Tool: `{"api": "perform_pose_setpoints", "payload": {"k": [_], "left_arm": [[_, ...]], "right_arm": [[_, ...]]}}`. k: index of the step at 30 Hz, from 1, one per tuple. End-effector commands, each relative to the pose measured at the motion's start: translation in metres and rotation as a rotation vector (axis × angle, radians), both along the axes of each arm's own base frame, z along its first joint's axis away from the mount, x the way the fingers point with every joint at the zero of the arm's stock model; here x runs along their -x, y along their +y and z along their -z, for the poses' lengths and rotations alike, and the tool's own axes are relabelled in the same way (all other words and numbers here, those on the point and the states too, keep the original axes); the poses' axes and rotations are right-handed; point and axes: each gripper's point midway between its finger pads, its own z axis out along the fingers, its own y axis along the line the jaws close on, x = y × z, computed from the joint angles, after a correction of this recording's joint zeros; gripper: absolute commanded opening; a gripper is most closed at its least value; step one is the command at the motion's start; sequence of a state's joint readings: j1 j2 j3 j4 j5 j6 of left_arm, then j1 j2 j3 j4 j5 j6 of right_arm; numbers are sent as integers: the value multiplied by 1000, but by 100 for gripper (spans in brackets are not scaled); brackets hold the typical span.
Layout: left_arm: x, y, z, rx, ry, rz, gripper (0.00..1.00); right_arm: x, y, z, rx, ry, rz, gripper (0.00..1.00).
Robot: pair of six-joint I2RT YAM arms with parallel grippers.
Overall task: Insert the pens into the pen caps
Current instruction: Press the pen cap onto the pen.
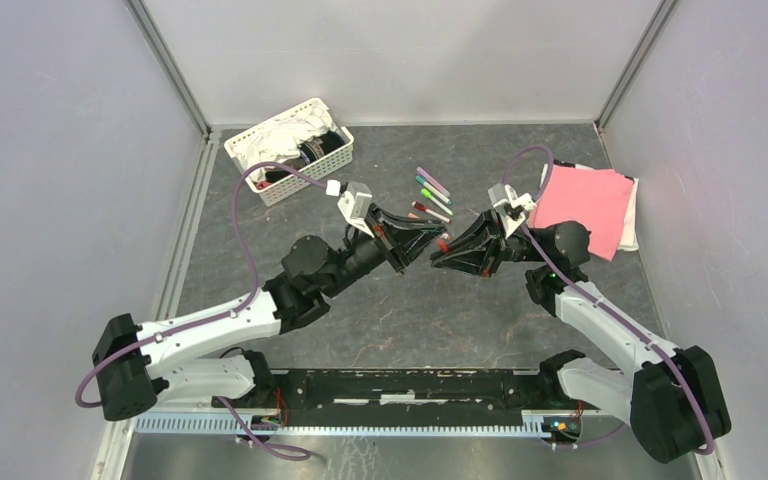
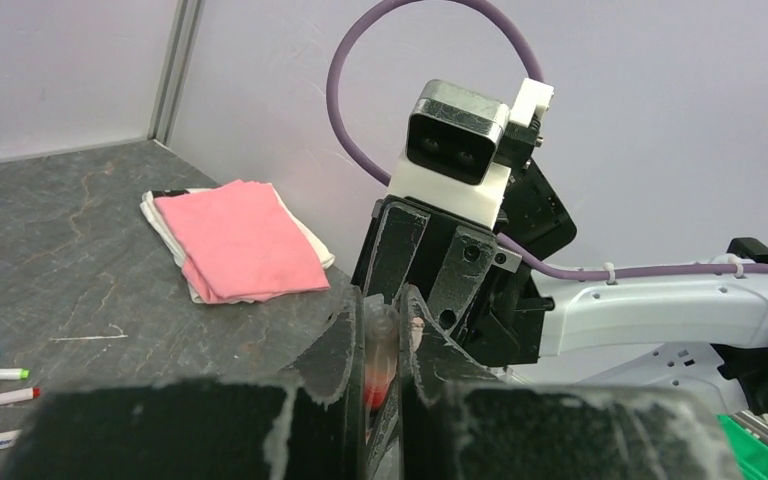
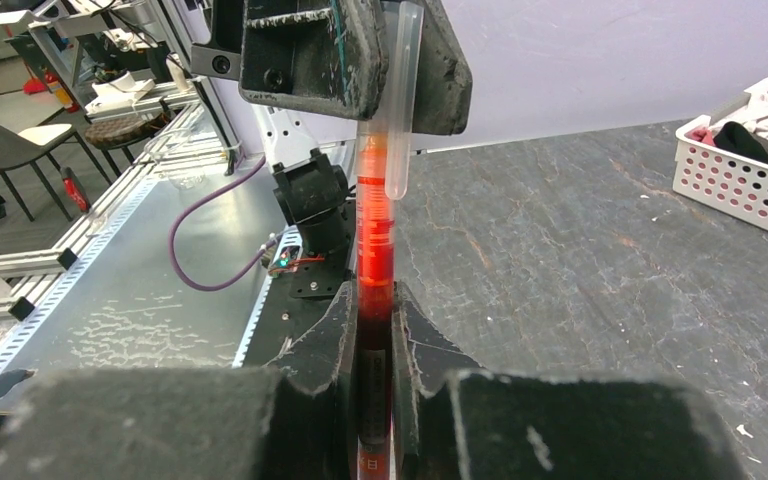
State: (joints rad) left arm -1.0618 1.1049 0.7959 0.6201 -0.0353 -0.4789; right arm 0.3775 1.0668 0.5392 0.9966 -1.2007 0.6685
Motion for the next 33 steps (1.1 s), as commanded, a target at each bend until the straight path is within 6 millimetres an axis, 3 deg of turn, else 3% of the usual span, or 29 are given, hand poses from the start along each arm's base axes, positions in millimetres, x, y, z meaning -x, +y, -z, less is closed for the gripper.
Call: {"api": "perform_pose_setpoints", "payload": {"k": [1,3,7,11,13,15,16,19,21,23,24,27,28,30,31,33], "left_arm": [[1,-5,-11,-7,-27,6,2],[3,-12,8,-73,-13,18,2],[11,-26,64,-262,11,60,2],[32,-32,138,-466,29,154,2],[45,-32,157,-456,72,218,2],[61,-34,163,-389,128,298,2],[68,-36,166,-359,166,331,2],[78,-35,193,-365,316,364,2],[82,-29,230,-537,376,304,2],[82,-27,246,-667,339,220,2],[82,-28,246,-667,325,205,2],[90,-32,232,-510,362,306,2],[93,-33,223,-422,399,365,2],[98,-36,212,-338,428,436,2],[98,-42,218,-396,414,427,2],[105,-39,267,-704,363,330,2]], "right_arm": [[-1,0,-9,-16,-54,3,0],[-4,1,-15,-20,-63,0,0],[-7,6,-32,-38,-68,-9,0],[24,4,-66,-158,-90,-134,0],[-4,8,-63,-116,-78,-35,0],[-43,11,-48,3,-119,137,0],[-52,12,-43,44,-132,169,0],[-58,10,-44,54,-125,191,0],[-41,11,-53,-2,-105,114,0],[-15,8,-71,-116,-119,26,0],[-12,8,-72,-125,-115,8,0],[-40,13,-58,-12,-127,110,0],[-42,14,-54,12,-136,115,0],[-28,13,-60,-39,-119,67,0],[-20,11,-67,-78,-137,47,0],[-19,9,-71,-103,-121,47,0]]}}
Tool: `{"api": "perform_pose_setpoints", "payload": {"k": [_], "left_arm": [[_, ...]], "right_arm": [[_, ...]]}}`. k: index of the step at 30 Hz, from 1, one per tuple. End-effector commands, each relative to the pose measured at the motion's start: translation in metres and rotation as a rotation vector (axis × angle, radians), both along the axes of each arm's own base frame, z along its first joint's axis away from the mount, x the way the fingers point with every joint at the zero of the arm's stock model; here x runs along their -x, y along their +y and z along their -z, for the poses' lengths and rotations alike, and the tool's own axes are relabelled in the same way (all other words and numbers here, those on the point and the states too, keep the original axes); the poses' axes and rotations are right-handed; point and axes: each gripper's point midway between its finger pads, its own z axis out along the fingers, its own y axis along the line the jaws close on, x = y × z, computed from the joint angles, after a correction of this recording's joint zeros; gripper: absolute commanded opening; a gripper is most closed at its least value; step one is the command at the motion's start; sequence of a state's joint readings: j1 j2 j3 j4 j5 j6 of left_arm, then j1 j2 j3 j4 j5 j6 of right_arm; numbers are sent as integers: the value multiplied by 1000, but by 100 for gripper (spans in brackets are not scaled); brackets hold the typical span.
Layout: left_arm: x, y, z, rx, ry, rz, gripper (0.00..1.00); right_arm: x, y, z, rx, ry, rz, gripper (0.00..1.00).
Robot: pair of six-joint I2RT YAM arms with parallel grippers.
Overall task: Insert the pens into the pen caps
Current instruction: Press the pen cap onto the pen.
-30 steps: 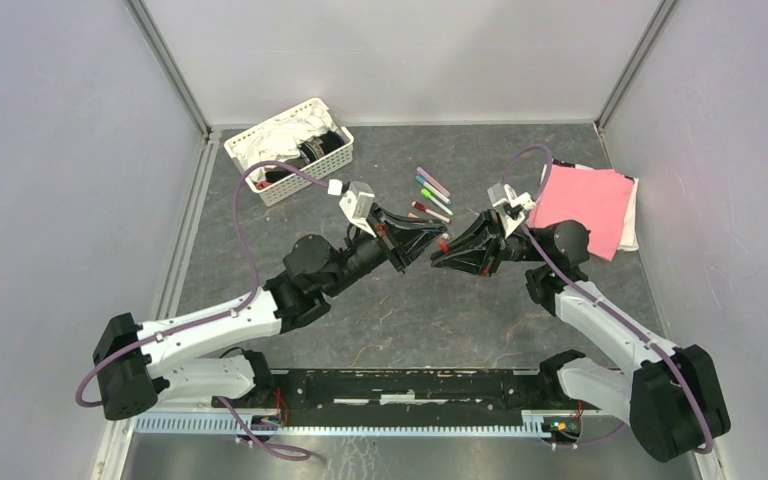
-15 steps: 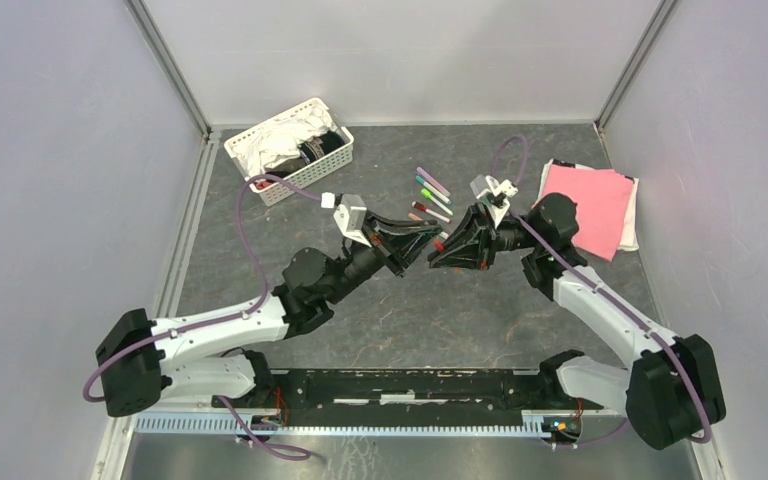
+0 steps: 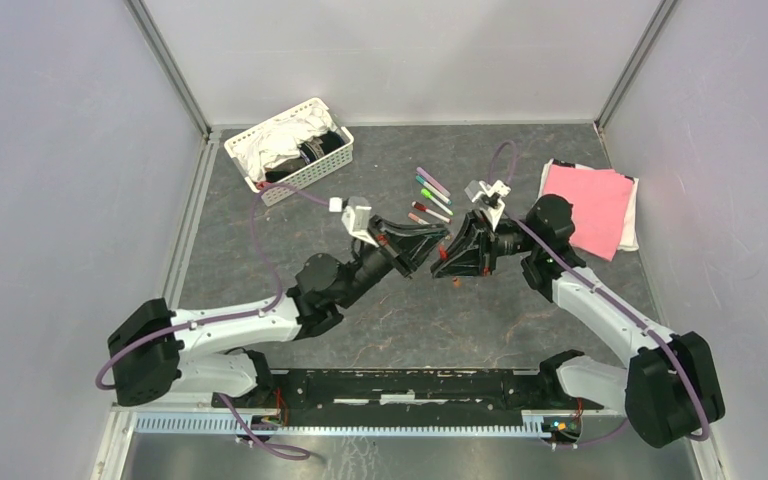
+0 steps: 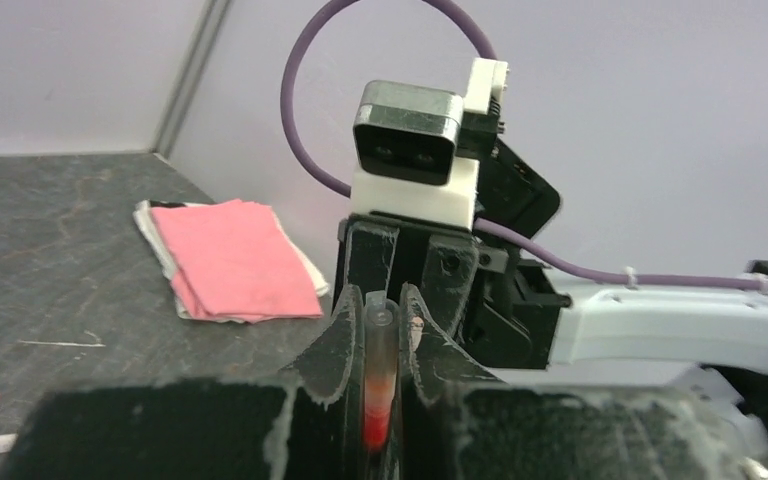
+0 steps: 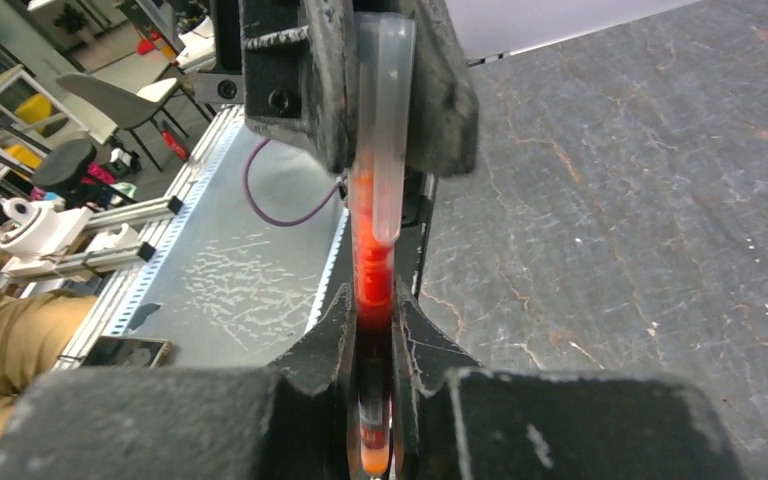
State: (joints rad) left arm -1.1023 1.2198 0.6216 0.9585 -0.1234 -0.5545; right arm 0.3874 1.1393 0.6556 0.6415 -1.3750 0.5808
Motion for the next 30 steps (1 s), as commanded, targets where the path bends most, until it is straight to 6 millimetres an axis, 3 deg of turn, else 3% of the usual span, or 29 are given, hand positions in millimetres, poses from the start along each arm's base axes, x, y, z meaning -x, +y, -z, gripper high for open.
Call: {"api": "perform_pose_setpoints", "payload": {"k": [1,5,11,15,18,23,25,28,30], "left_arm": [[102,-30,226,-831,262,348,2],[92,-14,256,-917,326,239,2],[66,-2,252,-736,578,-74,2],[59,16,256,-748,575,-298,2],[60,31,256,-771,543,-367,2],[80,4,209,-534,456,-161,2],[89,3,189,-438,402,-66,2],[97,8,179,-401,362,-3,2],[103,-2,176,-410,327,40,2]], "right_arm": [[-35,6,-95,-252,-296,234,0],[-98,-2,-67,-31,-303,494,0],[-126,-15,-58,56,-335,657,0],[-136,-23,-51,103,-341,721,0],[-135,-24,-49,113,-361,719,0],[-113,-15,-53,-43,-268,575,0],[-120,-20,-49,-28,-272,599,0],[-123,-21,-47,-10,-281,610,0],[-115,-17,-48,-47,-250,564,0]]}}
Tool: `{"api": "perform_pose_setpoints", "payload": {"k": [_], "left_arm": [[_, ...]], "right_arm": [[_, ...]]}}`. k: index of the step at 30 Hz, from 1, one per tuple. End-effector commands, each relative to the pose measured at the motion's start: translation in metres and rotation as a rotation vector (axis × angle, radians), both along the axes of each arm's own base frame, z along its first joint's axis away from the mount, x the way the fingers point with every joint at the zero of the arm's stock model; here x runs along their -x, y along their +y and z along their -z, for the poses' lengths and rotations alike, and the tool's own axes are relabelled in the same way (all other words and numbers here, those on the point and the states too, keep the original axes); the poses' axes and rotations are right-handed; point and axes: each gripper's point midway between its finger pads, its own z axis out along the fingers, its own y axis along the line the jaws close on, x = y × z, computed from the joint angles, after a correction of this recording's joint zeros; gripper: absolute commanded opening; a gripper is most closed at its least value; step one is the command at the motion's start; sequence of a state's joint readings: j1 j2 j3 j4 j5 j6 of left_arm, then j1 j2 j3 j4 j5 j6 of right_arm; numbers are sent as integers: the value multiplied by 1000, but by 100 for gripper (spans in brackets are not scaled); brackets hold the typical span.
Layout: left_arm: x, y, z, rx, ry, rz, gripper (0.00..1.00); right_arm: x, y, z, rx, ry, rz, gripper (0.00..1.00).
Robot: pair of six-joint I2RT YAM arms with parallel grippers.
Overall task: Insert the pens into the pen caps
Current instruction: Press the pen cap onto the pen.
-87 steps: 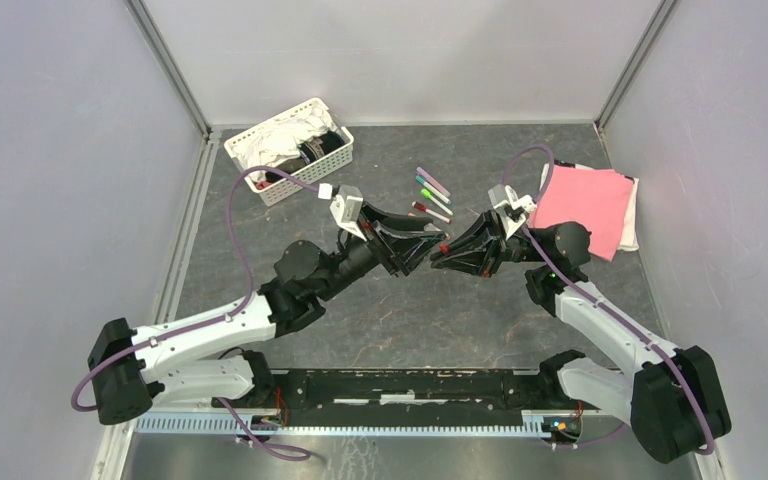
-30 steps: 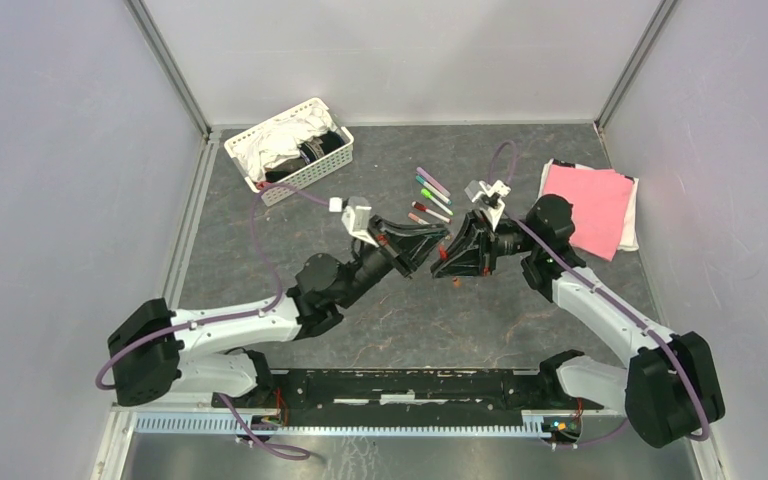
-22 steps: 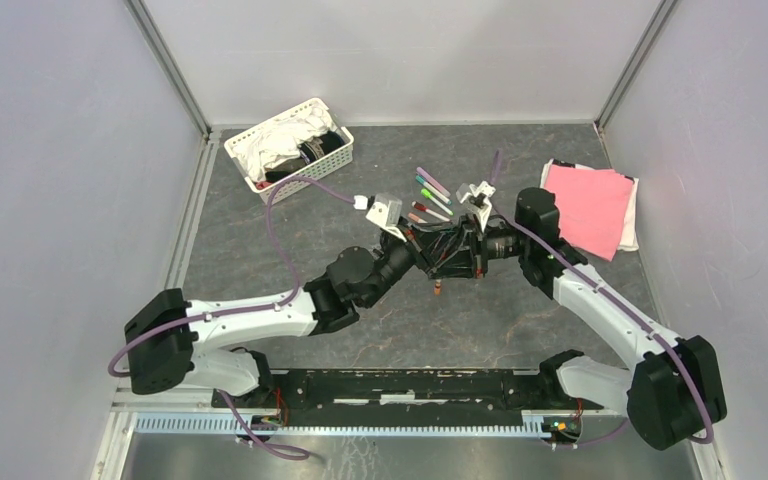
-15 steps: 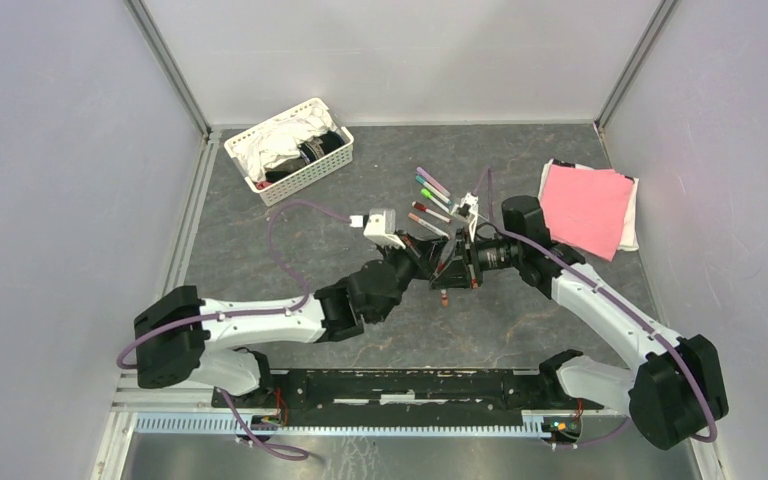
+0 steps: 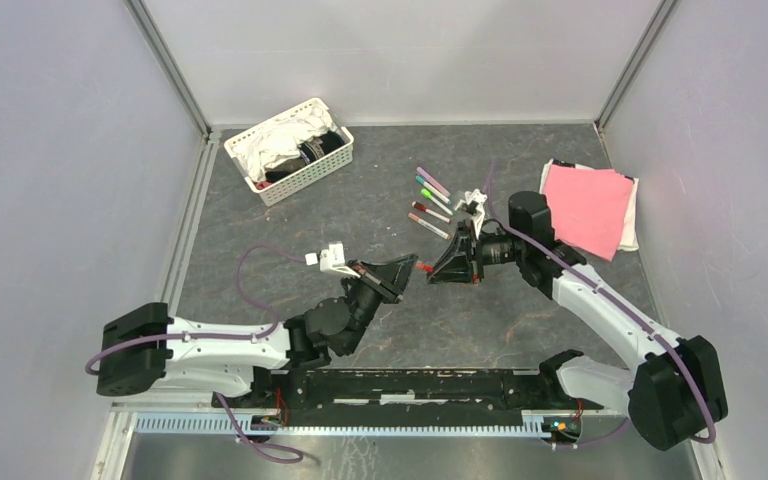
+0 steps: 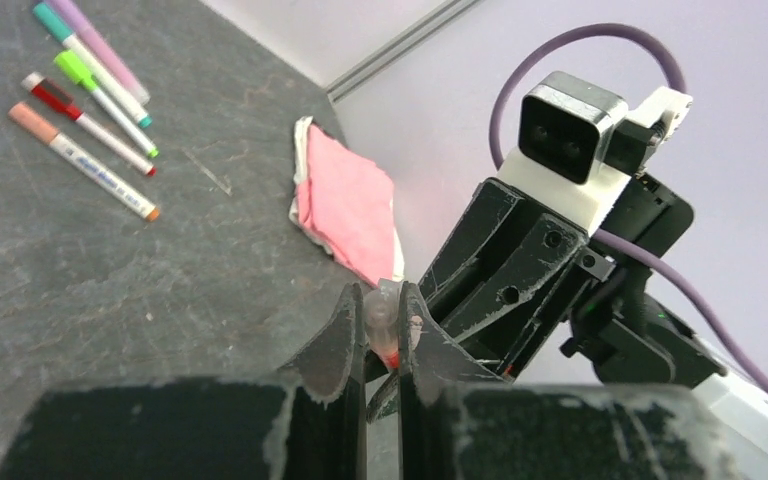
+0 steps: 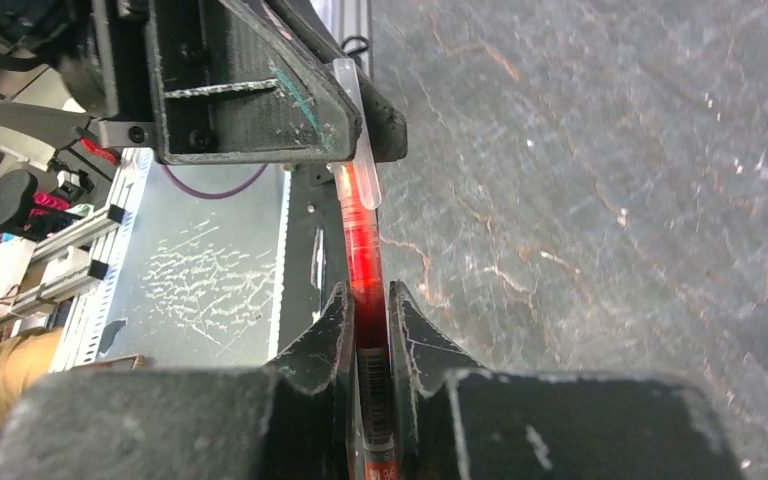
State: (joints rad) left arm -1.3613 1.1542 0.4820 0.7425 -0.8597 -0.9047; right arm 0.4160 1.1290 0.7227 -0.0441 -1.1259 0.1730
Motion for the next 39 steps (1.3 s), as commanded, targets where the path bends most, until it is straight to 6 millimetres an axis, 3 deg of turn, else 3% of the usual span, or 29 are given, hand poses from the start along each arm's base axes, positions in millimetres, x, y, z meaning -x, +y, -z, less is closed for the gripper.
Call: {"api": "perform_pose_setpoints", "payload": {"k": [1,4,7,11,15,20,27,31,34,39], "left_arm": [[102,-51,84,-376,-76,539,2],[101,-67,74,-371,-97,538,2],[91,-69,54,-338,-110,480,5],[75,-59,22,-290,-110,376,14],[63,-42,-5,-235,-117,303,25],[55,-22,-36,-194,-144,264,50],[59,-2,-55,-241,-239,286,73],[61,19,-64,-259,-336,283,99],[61,33,-81,-215,-428,274,100],[39,41,-110,-153,-489,238,100]], "right_arm": [[-92,-14,-108,-231,-435,326,0],[-81,-9,-101,-245,-408,270,0],[-62,-4,-90,-255,-410,197,0],[-32,2,-80,-291,-420,84,0],[-16,1,-78,-313,-442,29,0],[-11,2,-75,-315,-444,5,0],[-4,2,-78,-335,-435,-17,0],[12,-1,-85,-376,-443,-65,0],[14,-1,-86,-380,-417,-63,0],[6,1,-88,-386,-341,-16,0]]}}
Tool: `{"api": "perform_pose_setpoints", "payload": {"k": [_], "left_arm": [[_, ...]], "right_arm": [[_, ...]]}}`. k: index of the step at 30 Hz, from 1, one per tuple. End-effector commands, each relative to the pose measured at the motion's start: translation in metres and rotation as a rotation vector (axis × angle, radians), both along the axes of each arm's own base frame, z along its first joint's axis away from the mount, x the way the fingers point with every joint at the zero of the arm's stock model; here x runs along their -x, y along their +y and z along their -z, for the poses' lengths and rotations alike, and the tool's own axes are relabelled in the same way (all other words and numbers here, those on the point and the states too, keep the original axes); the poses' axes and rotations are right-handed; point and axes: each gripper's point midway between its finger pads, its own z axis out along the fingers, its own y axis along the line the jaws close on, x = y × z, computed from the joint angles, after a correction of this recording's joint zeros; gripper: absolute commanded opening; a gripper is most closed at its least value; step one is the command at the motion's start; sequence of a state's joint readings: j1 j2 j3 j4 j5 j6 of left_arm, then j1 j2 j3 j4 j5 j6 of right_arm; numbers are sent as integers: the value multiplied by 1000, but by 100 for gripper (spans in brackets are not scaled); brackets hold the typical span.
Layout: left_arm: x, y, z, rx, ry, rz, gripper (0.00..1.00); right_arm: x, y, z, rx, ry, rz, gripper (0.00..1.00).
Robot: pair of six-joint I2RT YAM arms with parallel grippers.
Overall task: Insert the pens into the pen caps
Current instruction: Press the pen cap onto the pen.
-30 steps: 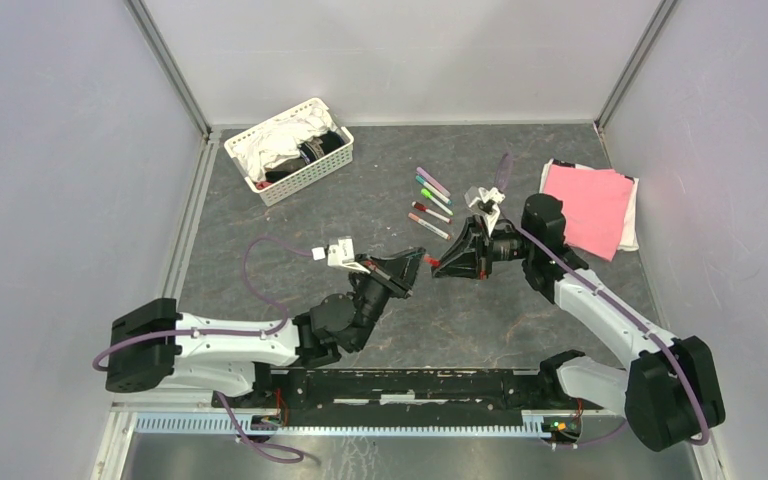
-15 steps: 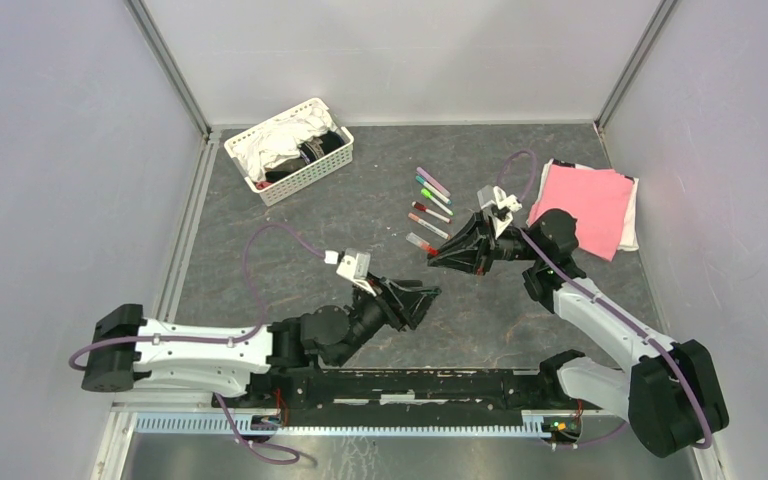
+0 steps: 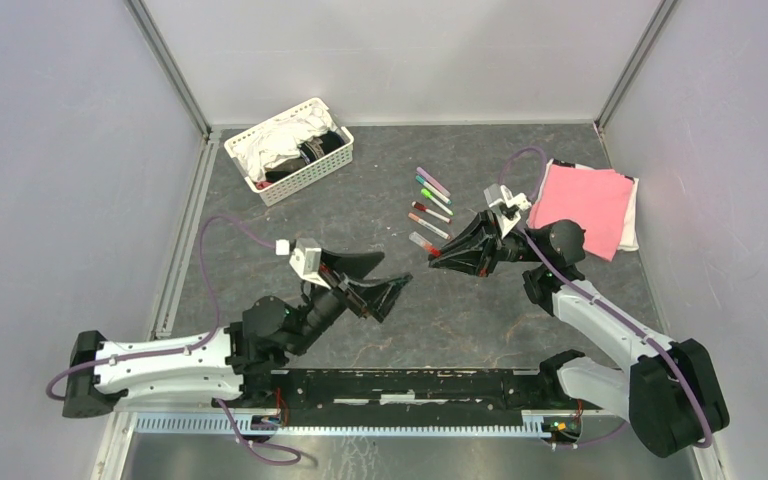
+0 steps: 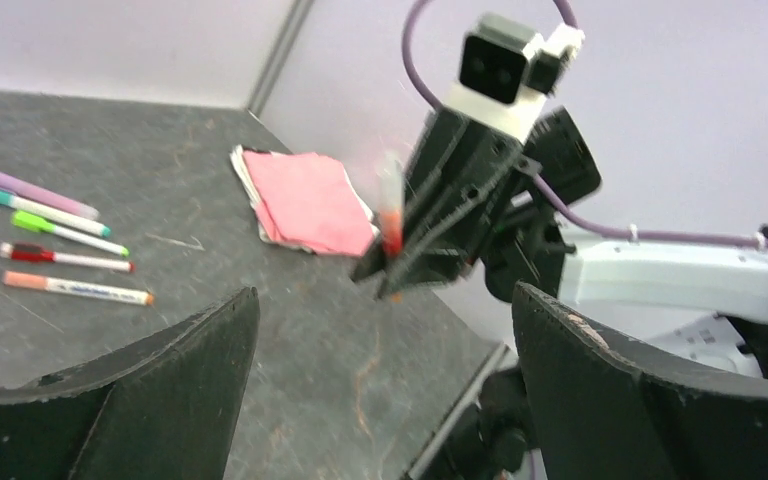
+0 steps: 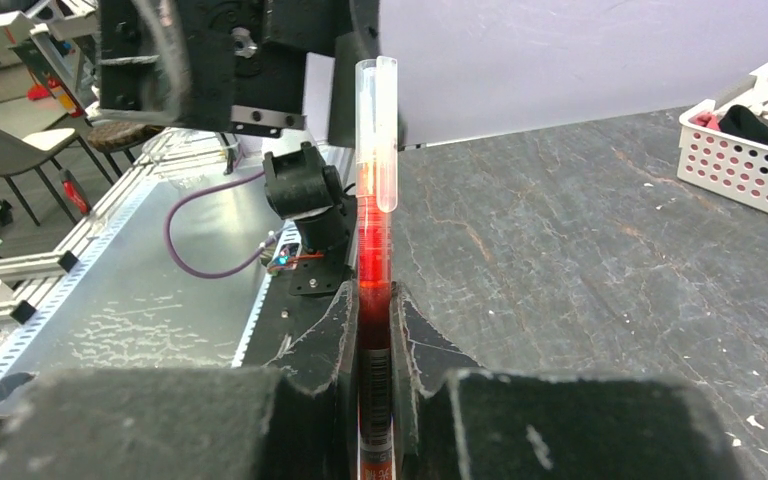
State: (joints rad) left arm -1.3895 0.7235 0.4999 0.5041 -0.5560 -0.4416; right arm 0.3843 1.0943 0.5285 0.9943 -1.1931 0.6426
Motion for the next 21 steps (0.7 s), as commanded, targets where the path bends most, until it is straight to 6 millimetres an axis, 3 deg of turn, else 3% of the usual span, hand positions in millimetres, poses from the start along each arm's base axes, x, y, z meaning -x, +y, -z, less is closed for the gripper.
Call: {"api": "perform_pose_setpoints", "payload": {"k": [1,7,11,21], "left_arm": [[-17,2,-33,52,-113,-8,100],[-37,-26,-46,87,-150,9,95],[-42,-38,-56,112,-182,31,85],[-54,-41,-64,131,-165,16,58]], "right_arm": [[0,0,-13,-41,6,15,0],[-2,1,-10,-36,20,23,0],[-3,2,-7,-29,25,27,0],[-4,3,-5,-26,27,27,0]]}}
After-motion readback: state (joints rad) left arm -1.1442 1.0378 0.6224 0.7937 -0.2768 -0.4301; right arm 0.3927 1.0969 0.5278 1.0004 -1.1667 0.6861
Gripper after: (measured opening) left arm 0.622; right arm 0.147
